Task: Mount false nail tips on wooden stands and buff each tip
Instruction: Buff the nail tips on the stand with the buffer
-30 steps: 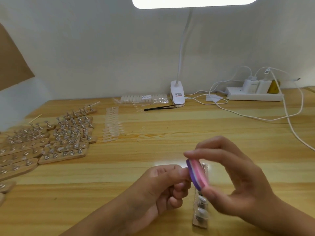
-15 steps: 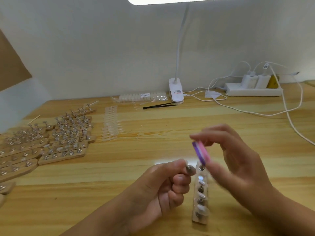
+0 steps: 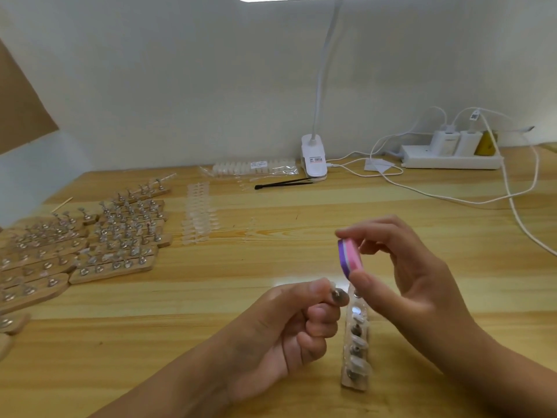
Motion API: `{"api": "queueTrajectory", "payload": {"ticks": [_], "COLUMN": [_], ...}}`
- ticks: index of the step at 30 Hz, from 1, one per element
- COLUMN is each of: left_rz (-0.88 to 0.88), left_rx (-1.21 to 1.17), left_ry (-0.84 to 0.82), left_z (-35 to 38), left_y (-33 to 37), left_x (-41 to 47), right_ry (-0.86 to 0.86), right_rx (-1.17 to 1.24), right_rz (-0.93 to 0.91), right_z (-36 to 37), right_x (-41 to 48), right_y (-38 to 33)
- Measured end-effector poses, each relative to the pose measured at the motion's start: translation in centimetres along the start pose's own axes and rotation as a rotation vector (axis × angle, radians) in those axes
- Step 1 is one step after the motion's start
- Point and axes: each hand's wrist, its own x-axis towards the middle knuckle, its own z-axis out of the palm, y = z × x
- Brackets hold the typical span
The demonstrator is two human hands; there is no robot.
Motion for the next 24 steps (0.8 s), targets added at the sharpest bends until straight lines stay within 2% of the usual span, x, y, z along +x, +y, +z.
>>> {"api": "queueTrajectory", "payload": {"ticks": [5, 13, 18, 22, 24], "left_rz": [0.013, 0.035, 0.024, 0.048, 0.063], "left_rx": [-0.072, -0.246, -0.154, -0.219, -0.164], "left_ry": [0.06, 0.174, 0.127, 0.195, 0.166], "left_z": [0.0, -0.3, 0.1, 0.1, 0.1], "left_y": [-0.2, -0.3, -0.2, -0.2, -0.1], "left_x": [0.1, 0.5, 0.3, 0.2, 0.1], "right_ry": [-0.082, -0.067, 0.016, -0.101, -0.083], "right_rx": [-0.058, -0.106, -0.108, -0.106, -0.087], "right_rz": [-0.144, -0.113, -0.095, -0.125, -0.089], "right_z": [0.1, 0.6, 0.0, 0.1, 0.2], "right_x": [-0.7, -0.5, 0.2, -0.9, -0.6], "right_y": [-0.3, 0.3, 0.4, 0.4, 0.4]}}
